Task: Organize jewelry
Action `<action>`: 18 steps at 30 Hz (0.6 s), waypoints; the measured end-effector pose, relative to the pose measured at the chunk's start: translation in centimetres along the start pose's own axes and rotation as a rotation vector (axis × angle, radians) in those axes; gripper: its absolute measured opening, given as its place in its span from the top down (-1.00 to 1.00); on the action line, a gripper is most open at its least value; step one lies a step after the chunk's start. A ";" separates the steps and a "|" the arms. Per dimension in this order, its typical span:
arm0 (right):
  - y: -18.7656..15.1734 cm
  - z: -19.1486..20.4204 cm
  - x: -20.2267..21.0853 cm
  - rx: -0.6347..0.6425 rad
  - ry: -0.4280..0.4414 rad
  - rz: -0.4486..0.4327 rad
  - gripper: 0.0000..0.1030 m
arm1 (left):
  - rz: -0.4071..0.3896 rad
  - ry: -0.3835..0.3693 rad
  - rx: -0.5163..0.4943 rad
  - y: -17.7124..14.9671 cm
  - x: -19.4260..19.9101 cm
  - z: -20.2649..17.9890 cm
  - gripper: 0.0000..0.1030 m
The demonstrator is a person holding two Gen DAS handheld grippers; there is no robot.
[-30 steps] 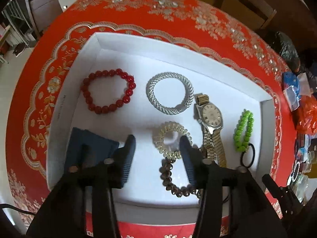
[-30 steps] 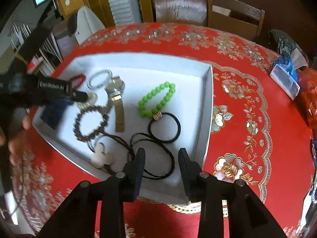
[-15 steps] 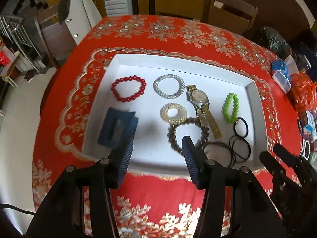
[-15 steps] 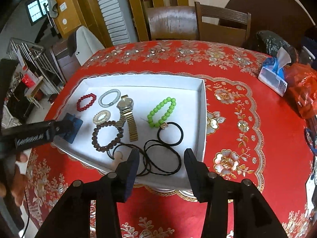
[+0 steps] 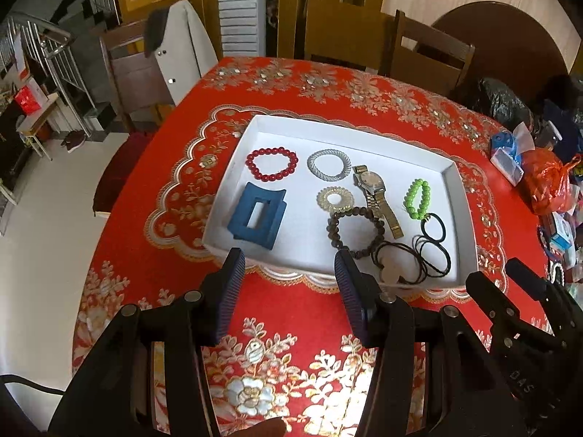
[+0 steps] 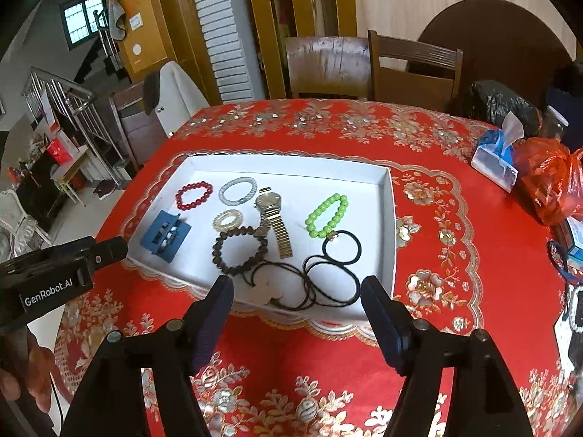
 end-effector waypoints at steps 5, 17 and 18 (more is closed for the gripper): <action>-0.8 0.3 1.4 0.007 0.002 -0.015 -0.36 | -0.019 0.012 -0.013 -1.2 1.4 -0.2 0.01; -1.5 0.9 2.5 0.021 0.001 -0.021 -0.44 | -0.049 0.035 -0.017 -2.6 3.0 -0.1 0.01; -1.5 1.0 2.6 0.025 0.000 -0.023 -0.45 | -0.049 0.035 -0.017 -2.6 3.0 -0.1 0.01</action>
Point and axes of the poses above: each gripper's, at about its wrist camera, not at the fingertips, and x roughly against the way its jaws point, z to its left, y to its top, the point moved 2 cm from there along -x, roughly the way its jaws point, and after that the axes turned 14 degrees about -y, right-handed, at the moved point
